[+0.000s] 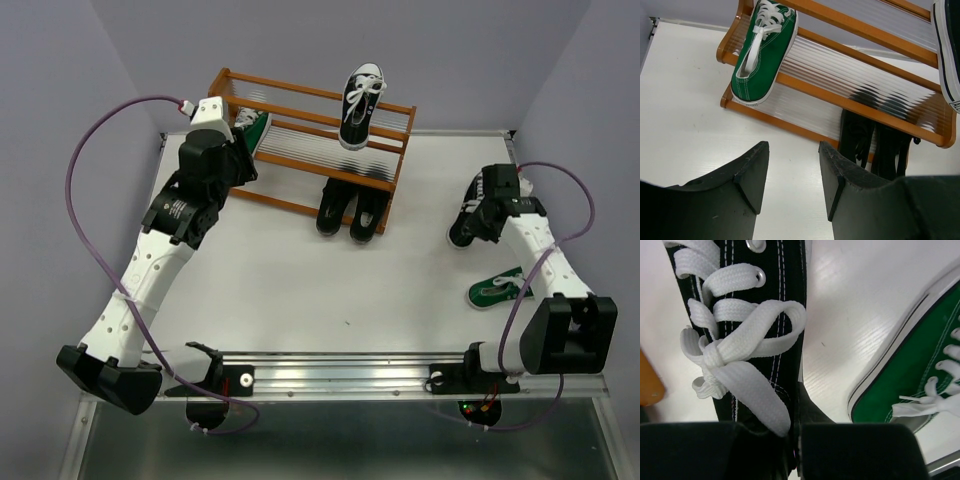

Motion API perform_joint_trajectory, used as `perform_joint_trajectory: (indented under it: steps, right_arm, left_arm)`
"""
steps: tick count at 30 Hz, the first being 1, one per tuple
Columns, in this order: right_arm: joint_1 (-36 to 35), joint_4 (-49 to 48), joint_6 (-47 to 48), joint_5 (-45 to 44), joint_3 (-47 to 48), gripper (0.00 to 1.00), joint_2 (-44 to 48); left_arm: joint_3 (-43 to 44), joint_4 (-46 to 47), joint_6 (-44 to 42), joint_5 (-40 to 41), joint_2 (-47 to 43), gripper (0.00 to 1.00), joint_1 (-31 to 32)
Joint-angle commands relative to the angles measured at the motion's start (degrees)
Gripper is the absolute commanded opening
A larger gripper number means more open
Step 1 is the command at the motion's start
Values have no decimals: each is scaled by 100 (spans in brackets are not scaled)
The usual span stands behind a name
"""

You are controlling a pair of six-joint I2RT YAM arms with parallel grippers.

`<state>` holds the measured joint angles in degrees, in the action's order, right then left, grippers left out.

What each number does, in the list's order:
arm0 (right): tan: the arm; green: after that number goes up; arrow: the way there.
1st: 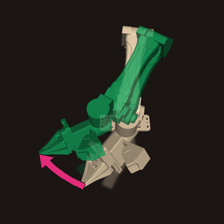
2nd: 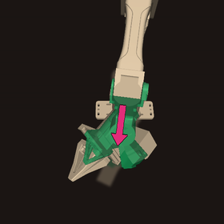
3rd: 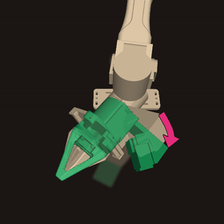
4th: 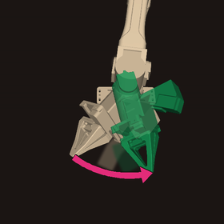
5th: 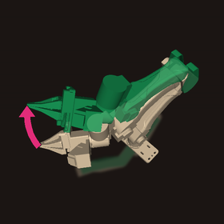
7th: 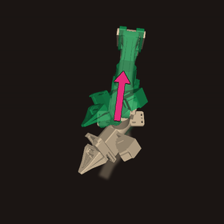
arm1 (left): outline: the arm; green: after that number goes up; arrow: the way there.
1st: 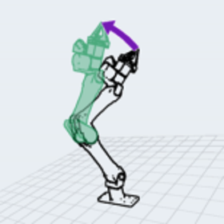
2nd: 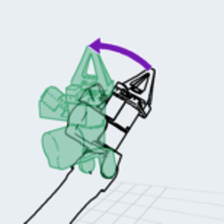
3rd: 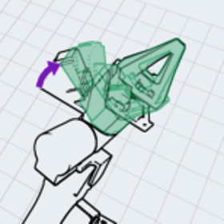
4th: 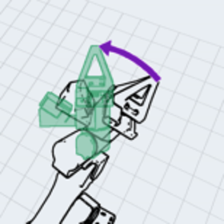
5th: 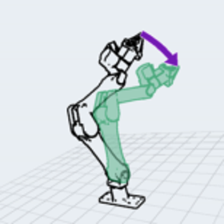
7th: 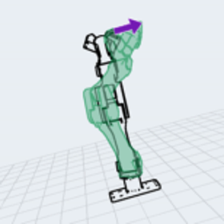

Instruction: Place and organize the shoes onto the shoe shelf

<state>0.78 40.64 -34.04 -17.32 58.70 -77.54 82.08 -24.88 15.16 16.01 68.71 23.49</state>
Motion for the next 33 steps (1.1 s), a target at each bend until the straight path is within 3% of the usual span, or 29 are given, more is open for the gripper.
perform_joint_trajectory:
  steps: [1, 4, 11, 20, 23, 33]
  right_arm:
    - [37, 162, 582, -141, 1379, 1, 380]
    - [37, 715, 811, 70, 2756, 1, 248]
    - [-42, 1296, 865, 1063, 4737, 1, -384]
    - [-1518, 1858, 627, 809, 7382, 1, -1683]
    - [-1651, 1807, 434, 827, 7639, 1, -1922]
    - [-2151, 1192, -102, 678, 6919, 1, -2046]
  left_arm:
    - [-17, 256, -110, 113, -226, 55, -63]
    - [-34, 273, -110, 122, -235, 55, -90]
    - [-114, 318, -83, 104, -279, 55, -125]
    - [-131, 283, -31, 95, -340, 55, -160]
    - [-149, 265, -13, 139, -419, 55, -169]
    - [-175, 238, -4, 166, -481, 55, -186]
